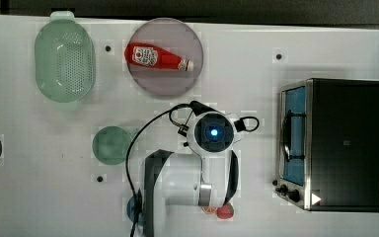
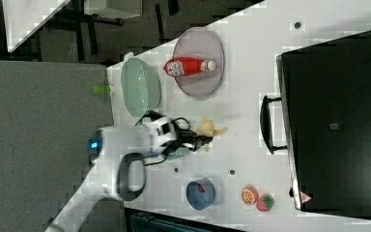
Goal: Pick Banana and place it in mug.
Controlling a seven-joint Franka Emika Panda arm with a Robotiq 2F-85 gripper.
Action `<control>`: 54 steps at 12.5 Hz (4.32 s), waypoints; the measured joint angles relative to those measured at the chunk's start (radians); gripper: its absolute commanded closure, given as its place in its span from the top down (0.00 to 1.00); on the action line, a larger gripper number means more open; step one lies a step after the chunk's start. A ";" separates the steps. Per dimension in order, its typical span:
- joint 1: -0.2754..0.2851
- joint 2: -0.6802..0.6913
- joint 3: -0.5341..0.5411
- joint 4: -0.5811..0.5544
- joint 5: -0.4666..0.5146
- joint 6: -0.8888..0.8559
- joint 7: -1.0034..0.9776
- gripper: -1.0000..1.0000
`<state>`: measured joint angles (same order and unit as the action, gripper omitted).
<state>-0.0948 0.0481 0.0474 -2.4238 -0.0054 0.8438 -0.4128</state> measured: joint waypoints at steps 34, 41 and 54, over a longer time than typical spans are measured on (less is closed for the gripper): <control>0.014 0.173 0.545 0.115 0.008 -0.044 0.583 1.00; 0.024 0.027 0.446 0.166 -0.036 -0.165 0.596 1.00; -0.022 -0.269 -0.056 0.506 -0.009 -0.761 0.559 1.00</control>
<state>-0.1166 -0.2213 -0.0086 -1.9180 -0.0148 0.0828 0.1466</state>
